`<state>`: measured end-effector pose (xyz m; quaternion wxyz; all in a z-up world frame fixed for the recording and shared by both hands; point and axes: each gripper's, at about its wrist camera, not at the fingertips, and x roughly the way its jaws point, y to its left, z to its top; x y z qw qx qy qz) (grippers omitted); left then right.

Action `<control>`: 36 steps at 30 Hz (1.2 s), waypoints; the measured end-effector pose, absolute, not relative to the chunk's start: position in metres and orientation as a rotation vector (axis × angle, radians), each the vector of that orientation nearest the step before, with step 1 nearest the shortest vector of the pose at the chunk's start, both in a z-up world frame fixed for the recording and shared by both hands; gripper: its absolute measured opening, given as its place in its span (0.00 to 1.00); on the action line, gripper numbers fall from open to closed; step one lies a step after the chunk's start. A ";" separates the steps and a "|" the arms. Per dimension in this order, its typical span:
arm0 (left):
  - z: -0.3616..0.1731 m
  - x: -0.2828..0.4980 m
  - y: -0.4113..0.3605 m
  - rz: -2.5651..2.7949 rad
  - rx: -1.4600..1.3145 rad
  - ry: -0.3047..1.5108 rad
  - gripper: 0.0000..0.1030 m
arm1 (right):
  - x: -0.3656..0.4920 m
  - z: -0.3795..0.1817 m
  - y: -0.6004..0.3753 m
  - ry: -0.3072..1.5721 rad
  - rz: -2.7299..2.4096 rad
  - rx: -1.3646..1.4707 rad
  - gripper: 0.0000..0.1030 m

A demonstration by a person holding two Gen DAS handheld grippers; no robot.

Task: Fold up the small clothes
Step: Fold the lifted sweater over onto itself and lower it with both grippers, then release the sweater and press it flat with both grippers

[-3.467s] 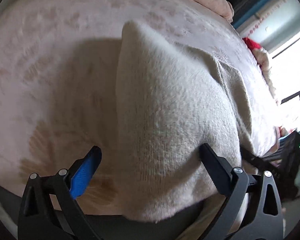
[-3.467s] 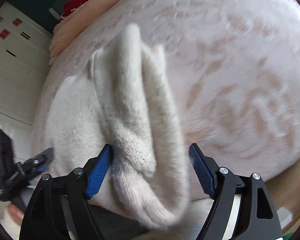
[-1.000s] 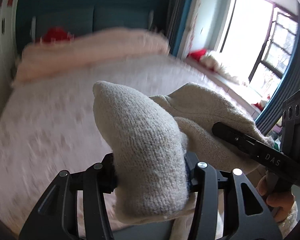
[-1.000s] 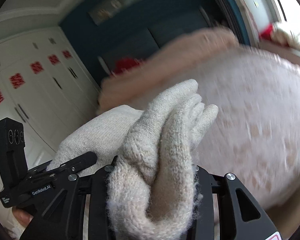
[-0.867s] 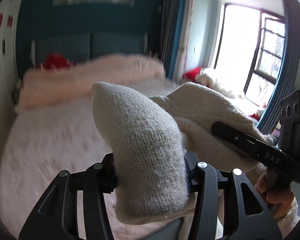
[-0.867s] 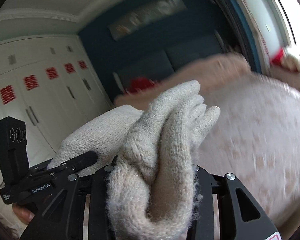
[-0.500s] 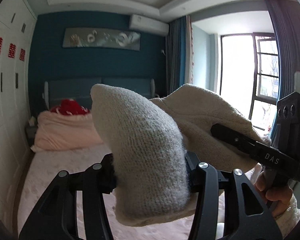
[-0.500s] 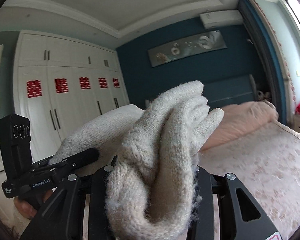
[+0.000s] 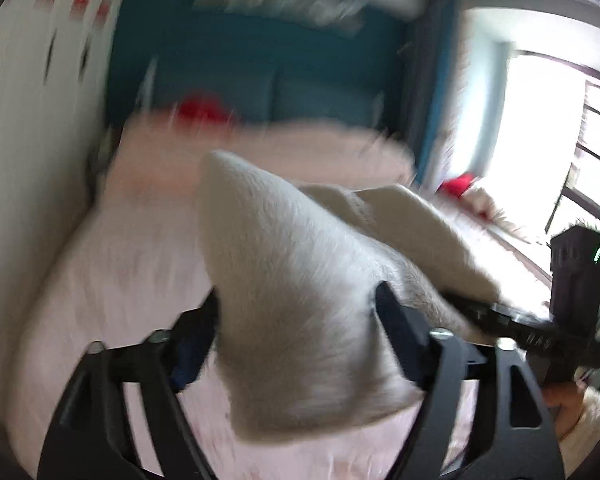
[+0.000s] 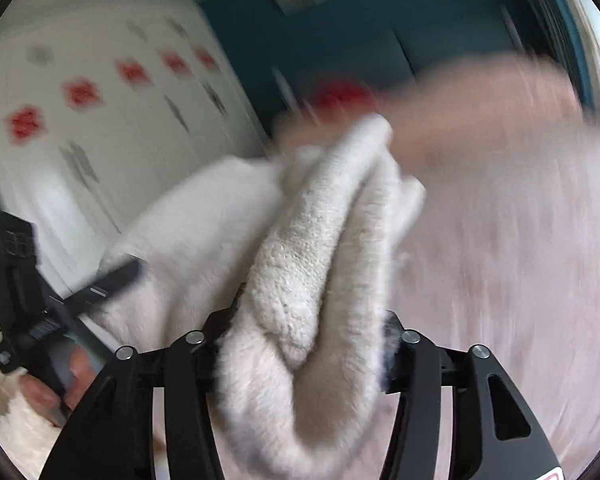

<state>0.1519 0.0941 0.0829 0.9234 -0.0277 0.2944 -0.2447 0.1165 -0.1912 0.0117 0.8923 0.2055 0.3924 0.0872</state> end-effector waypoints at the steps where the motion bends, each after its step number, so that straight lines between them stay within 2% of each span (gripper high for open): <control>1: 0.048 0.158 0.100 -0.451 -0.062 0.675 0.75 | 0.114 -0.010 -0.193 0.870 0.154 0.435 0.50; 2: 0.005 0.161 0.108 -0.393 -0.051 0.761 0.74 | 0.104 -0.045 -0.197 0.952 0.121 0.455 0.50; 5: -0.058 0.152 0.128 -0.338 -0.101 0.901 0.73 | 0.087 -0.064 -0.208 0.969 0.117 0.522 0.51; 7: -0.065 0.148 0.138 -0.350 -0.187 0.914 0.74 | 0.092 -0.060 -0.211 0.962 0.111 0.533 0.58; 9: -0.065 0.155 0.143 -0.359 -0.283 0.910 0.82 | 0.110 -0.056 -0.210 0.941 0.122 0.576 0.74; 10: -0.065 0.161 0.144 -0.356 -0.329 0.905 0.88 | 0.118 -0.057 -0.211 0.942 0.132 0.602 0.78; 11: -0.067 0.166 0.144 -0.348 -0.352 0.906 0.88 | 0.127 -0.067 -0.212 0.965 0.143 0.626 0.82; 14: -0.088 0.192 0.128 -0.344 -0.384 0.984 0.88 | 0.149 -0.100 -0.205 1.051 0.143 0.683 0.82; 15: -0.099 0.196 0.127 -0.339 -0.384 1.004 0.87 | 0.155 -0.112 -0.203 1.076 0.156 0.726 0.70; 17: -0.116 0.210 0.120 -0.324 -0.366 1.074 0.54 | 0.163 -0.116 -0.200 1.088 0.165 0.750 0.46; 18: -0.119 0.210 0.119 -0.319 -0.360 1.077 0.50 | 0.166 -0.106 -0.199 1.065 0.170 0.723 0.37; 19: -0.116 0.209 0.120 -0.336 -0.373 1.067 0.37 | 0.167 -0.090 -0.196 1.039 0.184 0.680 0.36; 20: -0.107 0.205 0.121 -0.362 -0.389 1.055 0.31 | 0.166 -0.067 -0.193 1.001 0.203 0.613 0.34; 23: -0.080 0.190 0.126 -0.396 -0.373 1.012 0.27 | 0.162 -0.026 -0.188 0.939 0.225 0.464 0.33; 24: -0.078 0.185 0.128 -0.397 -0.367 1.008 0.27 | 0.162 -0.028 -0.189 0.950 0.231 0.448 0.38; 27: -0.105 0.185 0.119 -0.345 -0.294 1.076 0.28 | 0.161 -0.086 -0.191 1.139 0.180 0.418 0.44; 28: -0.117 0.181 0.114 -0.319 -0.246 1.080 0.32 | 0.157 -0.100 -0.194 1.172 0.157 0.431 0.48; 30: -0.111 0.174 0.109 -0.315 -0.204 1.037 0.36 | 0.140 -0.088 -0.206 1.096 0.133 0.545 0.49; 32: -0.088 0.166 0.102 -0.293 -0.127 0.994 0.35 | 0.126 -0.051 -0.207 0.995 0.074 0.495 0.49; 34: -0.056 0.156 0.094 -0.290 -0.033 0.897 0.35 | 0.119 -0.014 -0.198 0.889 0.098 0.426 0.37; 35: -0.048 0.155 0.091 -0.291 -0.008 0.868 0.35 | 0.122 -0.003 -0.190 0.876 0.112 0.387 0.16; 36: -0.040 0.155 0.087 -0.295 0.005 0.851 0.35 | 0.127 0.002 -0.182 0.880 0.124 0.352 0.03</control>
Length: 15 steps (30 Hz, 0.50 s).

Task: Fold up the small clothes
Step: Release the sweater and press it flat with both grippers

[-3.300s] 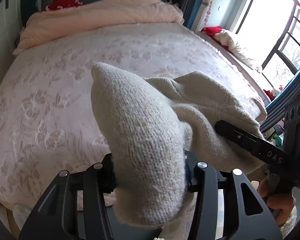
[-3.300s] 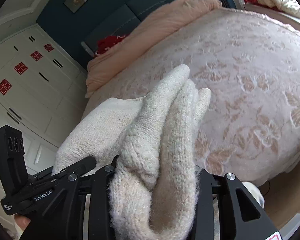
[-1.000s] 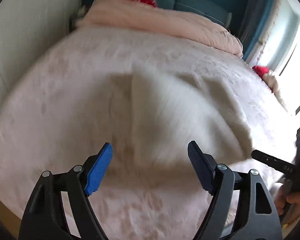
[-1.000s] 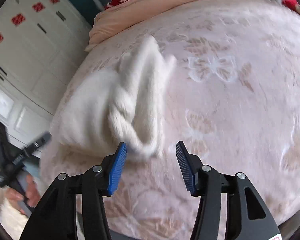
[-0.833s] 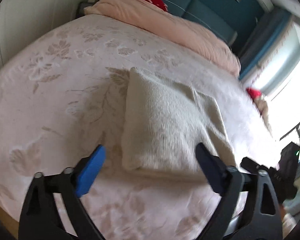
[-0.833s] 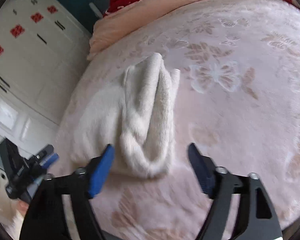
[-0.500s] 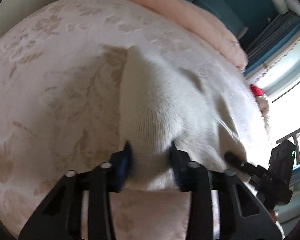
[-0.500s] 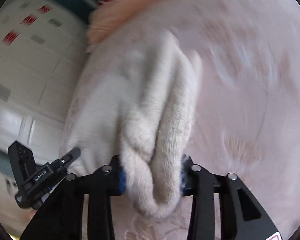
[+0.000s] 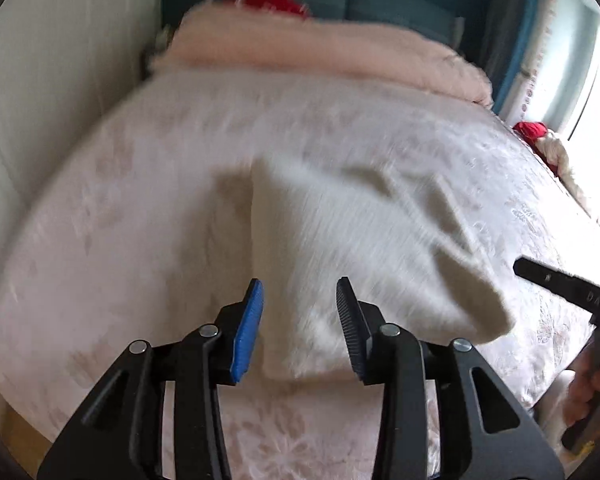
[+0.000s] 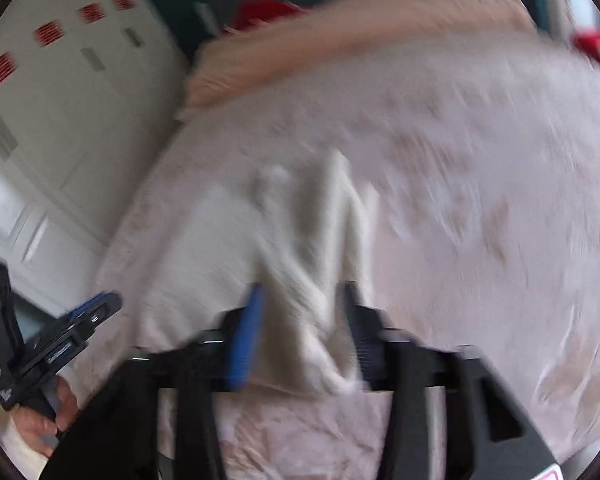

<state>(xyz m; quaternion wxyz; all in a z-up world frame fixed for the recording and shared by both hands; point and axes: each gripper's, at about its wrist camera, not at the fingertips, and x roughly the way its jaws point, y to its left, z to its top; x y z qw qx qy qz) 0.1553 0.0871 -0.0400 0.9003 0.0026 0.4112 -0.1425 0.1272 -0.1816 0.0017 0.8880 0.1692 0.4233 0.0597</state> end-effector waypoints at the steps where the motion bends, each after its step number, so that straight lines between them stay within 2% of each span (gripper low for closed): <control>1: -0.037 0.159 0.083 -0.302 0.006 0.853 0.35 | 0.133 0.001 -0.174 0.891 0.144 0.329 0.02; 3: -0.046 0.172 0.071 -0.298 0.013 0.893 0.35 | 0.152 -0.033 -0.158 0.991 0.127 0.265 0.02; 5: -0.079 0.189 0.062 -0.272 0.048 0.981 0.35 | 0.161 -0.087 -0.151 1.141 0.119 0.254 0.00; 7: -0.104 0.192 0.059 -0.237 0.078 1.035 0.36 | 0.157 -0.080 -0.152 1.103 0.109 0.294 0.00; 8: -0.102 0.190 0.059 -0.230 0.089 1.012 0.36 | 0.151 -0.058 -0.150 1.061 0.115 0.300 0.00; 11: -0.087 0.188 0.061 -0.240 0.097 1.010 0.36 | 0.142 -0.042 -0.145 1.003 0.118 0.251 0.00; 14: -0.092 0.192 0.067 -0.230 0.077 1.031 0.36 | 0.154 -0.087 -0.145 1.130 0.108 0.226 0.00; 15: -0.093 0.194 0.066 -0.230 0.074 1.031 0.36 | 0.150 -0.089 -0.149 1.113 0.106 0.254 0.00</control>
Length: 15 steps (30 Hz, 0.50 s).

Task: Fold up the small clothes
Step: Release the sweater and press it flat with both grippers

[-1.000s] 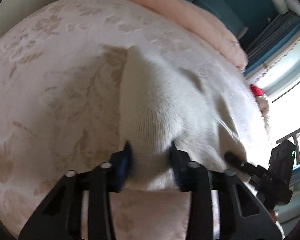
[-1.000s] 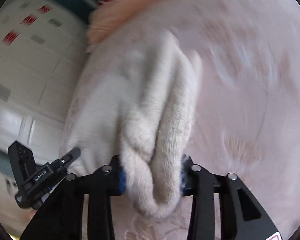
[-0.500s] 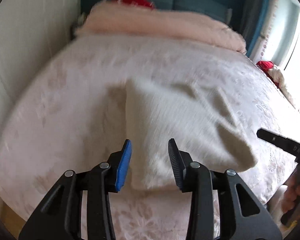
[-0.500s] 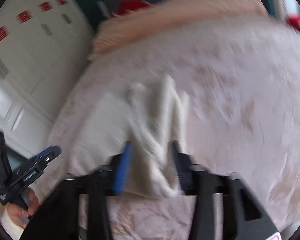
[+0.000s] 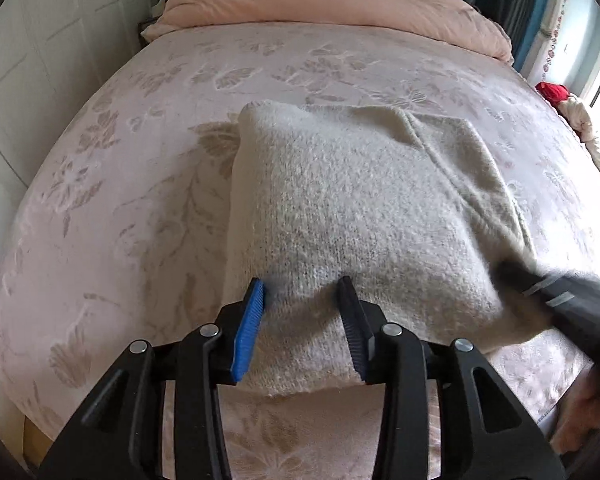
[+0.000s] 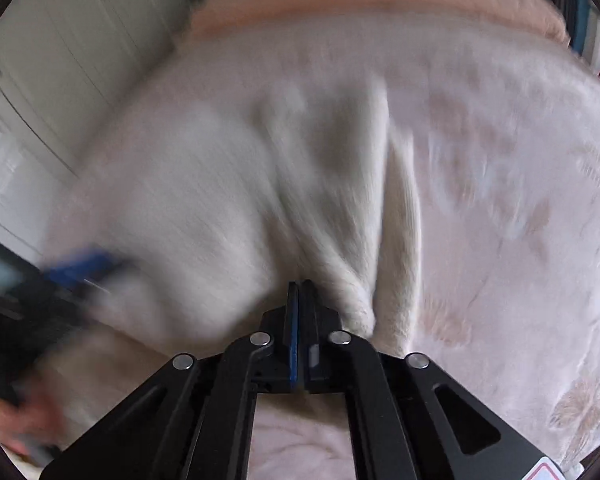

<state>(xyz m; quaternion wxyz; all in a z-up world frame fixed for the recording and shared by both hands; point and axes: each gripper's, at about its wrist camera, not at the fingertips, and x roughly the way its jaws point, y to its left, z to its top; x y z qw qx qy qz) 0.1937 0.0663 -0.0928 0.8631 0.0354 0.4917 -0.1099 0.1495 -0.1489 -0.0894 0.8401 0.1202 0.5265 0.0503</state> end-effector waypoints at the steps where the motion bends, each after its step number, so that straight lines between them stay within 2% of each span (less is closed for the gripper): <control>1: -0.090 0.192 0.064 -0.229 0.074 1.032 0.36 | 0.147 -0.083 -0.151 1.099 0.105 0.271 0.00; 8: -0.056 0.156 0.047 -0.212 0.106 0.976 0.35 | 0.106 -0.004 -0.161 0.953 0.082 0.301 0.04; 15: -0.031 0.127 0.039 -0.182 0.119 0.942 0.35 | 0.087 0.011 -0.176 0.938 0.046 0.333 0.04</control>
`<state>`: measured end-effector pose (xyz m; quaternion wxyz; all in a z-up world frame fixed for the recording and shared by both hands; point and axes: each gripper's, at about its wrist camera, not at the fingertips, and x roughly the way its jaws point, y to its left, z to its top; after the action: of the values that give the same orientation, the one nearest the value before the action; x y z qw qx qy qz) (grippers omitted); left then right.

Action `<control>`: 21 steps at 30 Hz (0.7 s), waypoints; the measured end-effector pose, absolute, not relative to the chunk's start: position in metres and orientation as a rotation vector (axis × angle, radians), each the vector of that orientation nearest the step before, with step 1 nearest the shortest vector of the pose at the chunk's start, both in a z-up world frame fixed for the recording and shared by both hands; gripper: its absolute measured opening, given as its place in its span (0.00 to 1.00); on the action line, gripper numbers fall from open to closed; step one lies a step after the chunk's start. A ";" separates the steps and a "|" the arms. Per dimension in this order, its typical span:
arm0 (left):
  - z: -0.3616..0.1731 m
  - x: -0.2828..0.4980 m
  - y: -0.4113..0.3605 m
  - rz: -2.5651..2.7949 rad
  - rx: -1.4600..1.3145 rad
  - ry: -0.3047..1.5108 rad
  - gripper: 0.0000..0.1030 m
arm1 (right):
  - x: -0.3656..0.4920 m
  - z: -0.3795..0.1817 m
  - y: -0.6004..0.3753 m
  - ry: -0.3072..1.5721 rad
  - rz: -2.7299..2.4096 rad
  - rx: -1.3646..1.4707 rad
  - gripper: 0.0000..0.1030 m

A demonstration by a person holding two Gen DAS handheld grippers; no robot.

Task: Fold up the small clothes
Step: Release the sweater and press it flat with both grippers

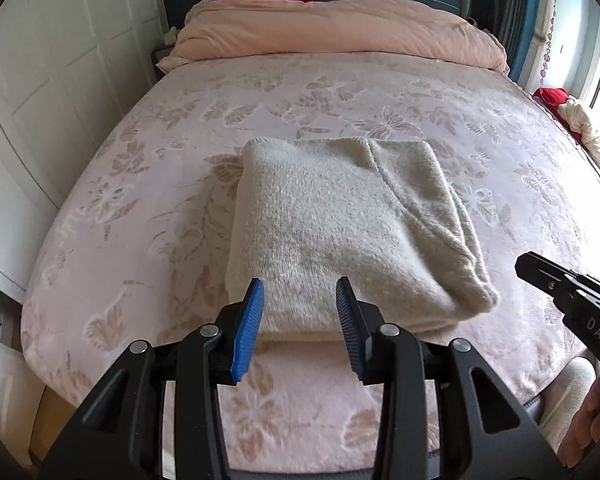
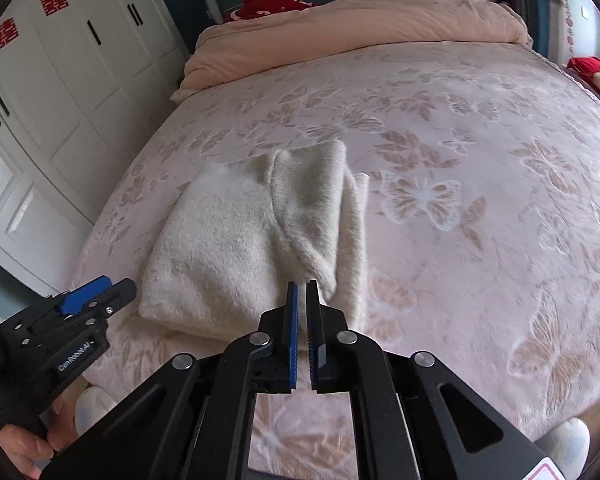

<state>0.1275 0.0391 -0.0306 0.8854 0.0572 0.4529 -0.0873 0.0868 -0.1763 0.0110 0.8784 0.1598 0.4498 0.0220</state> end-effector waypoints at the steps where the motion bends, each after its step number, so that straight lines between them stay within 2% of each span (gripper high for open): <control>1: -0.029 0.124 0.039 -0.175 0.120 0.942 0.35 | 0.084 0.011 -0.177 0.938 0.044 0.336 0.04; 21: -0.024 0.082 0.038 -0.157 0.123 0.931 0.35 | 0.040 0.011 -0.165 0.941 0.046 0.328 0.05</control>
<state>0.0820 0.0384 -0.0240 0.8888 0.0593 0.4480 -0.0758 0.0404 -0.1654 0.0110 0.8783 0.1572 0.4511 0.0220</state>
